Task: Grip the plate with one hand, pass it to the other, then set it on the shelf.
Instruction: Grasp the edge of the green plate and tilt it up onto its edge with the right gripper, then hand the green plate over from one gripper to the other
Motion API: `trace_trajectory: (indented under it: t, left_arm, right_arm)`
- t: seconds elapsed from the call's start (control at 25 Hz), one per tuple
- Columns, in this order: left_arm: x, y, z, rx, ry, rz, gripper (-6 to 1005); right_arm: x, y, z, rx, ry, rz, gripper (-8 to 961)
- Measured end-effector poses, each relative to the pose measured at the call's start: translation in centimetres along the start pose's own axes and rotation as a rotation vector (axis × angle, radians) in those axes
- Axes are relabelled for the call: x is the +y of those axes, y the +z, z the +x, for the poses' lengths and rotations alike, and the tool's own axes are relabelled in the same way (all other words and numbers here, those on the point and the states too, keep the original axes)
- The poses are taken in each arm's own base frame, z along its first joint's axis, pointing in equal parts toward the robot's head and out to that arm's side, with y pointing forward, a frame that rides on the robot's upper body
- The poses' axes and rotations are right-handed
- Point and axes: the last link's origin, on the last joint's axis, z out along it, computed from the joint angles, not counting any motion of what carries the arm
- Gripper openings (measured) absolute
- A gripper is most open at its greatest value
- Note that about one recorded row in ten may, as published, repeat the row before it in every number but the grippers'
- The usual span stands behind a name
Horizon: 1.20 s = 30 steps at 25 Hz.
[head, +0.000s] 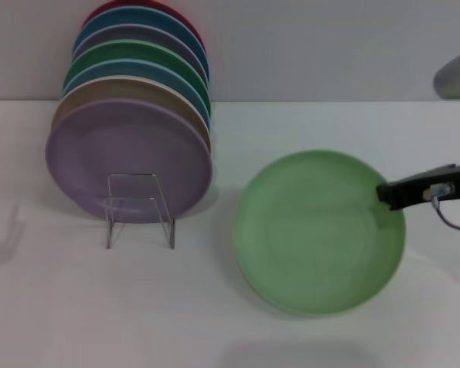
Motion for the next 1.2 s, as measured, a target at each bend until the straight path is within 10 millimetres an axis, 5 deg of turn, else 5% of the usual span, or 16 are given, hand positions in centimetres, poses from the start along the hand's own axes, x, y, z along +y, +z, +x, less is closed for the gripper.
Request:
trace_trajectory:
  t: [0.4,0.68,0.76,0.92,1.2]
  left_arm:
    - [2.8,2.7,-0.5,-0.019,-0.072,-0.254,727]
    - [4.6,8.2,-0.3,-0.236,-0.098,-0.410,724]
    - [5.7,11.3,0.6,-0.405,-0.056,-0.446,724]
    - [6.8,13.5,2.4,-0.540,-0.039,-0.484,722]
    - [10.3,15.2,7.5,-0.621,-0.080,-0.649,723]
  right_arm:
    - [0.8,-4.7,-0.3,-0.381,-0.134,-0.027,21]
    - [-0.3,-5.3,1.3,-0.513,-0.185,-0.010,21]
    - [-1.3,-4.7,2.2,-0.521,-0.199,0.022,21]
    - [-2.3,-3.9,3.1,-0.525,-0.221,0.044,21]
    - [-3.8,-3.1,4.2,-0.607,-0.264,0.039,21]
